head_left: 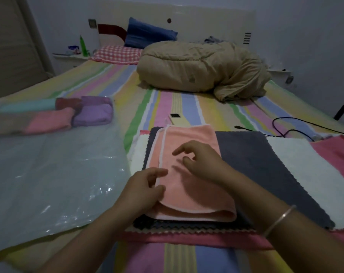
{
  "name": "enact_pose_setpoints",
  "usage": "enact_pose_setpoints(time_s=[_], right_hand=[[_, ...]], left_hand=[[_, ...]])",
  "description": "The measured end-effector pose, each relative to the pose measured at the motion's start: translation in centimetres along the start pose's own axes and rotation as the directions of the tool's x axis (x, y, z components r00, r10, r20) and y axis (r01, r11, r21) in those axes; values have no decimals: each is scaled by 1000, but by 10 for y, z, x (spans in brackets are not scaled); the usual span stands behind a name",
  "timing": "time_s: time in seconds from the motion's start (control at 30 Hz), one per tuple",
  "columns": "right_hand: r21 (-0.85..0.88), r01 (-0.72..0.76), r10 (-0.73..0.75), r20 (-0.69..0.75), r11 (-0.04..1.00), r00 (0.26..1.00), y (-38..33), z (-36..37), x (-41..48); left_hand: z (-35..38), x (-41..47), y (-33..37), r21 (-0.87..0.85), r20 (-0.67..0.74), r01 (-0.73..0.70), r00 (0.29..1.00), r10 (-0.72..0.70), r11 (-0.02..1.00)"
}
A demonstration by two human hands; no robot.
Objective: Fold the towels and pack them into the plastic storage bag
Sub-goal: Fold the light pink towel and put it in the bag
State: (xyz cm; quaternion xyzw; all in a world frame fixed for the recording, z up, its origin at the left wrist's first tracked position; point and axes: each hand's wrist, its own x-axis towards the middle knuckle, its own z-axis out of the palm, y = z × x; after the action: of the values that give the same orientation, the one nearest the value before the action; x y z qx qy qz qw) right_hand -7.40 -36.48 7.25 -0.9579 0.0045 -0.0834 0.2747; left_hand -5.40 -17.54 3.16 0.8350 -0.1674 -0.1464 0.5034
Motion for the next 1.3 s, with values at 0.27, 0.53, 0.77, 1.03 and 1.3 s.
enact_pose_setpoints(time_s=[0.27, 0.53, 0.77, 1.03, 1.3], right_hand=[[-83, 86, -82, 48, 993, 995, -10, 36, 7], [-163, 159, -173, -73, 974, 982, 12, 34, -64], [-126, 145, -162, -136, 981, 977, 45, 12, -127], [62, -92, 104, -216, 994, 971, 49, -6, -102], [42, -218, 221, -97, 975, 970, 64, 1, -79]], left_hand=[[-20, -12, -24, 100, -110, -43, 992, 54, 994], [-20, -17, -23, 267, -109, -140, 979, 174, 954], [-30, 41, -9, 289, -170, -31, 982, 83, 957], [-13, 149, 17, -4, -65, -13, 998, 12, 1000], [2, 175, 12, 200, -146, -31, 987, 61, 979]])
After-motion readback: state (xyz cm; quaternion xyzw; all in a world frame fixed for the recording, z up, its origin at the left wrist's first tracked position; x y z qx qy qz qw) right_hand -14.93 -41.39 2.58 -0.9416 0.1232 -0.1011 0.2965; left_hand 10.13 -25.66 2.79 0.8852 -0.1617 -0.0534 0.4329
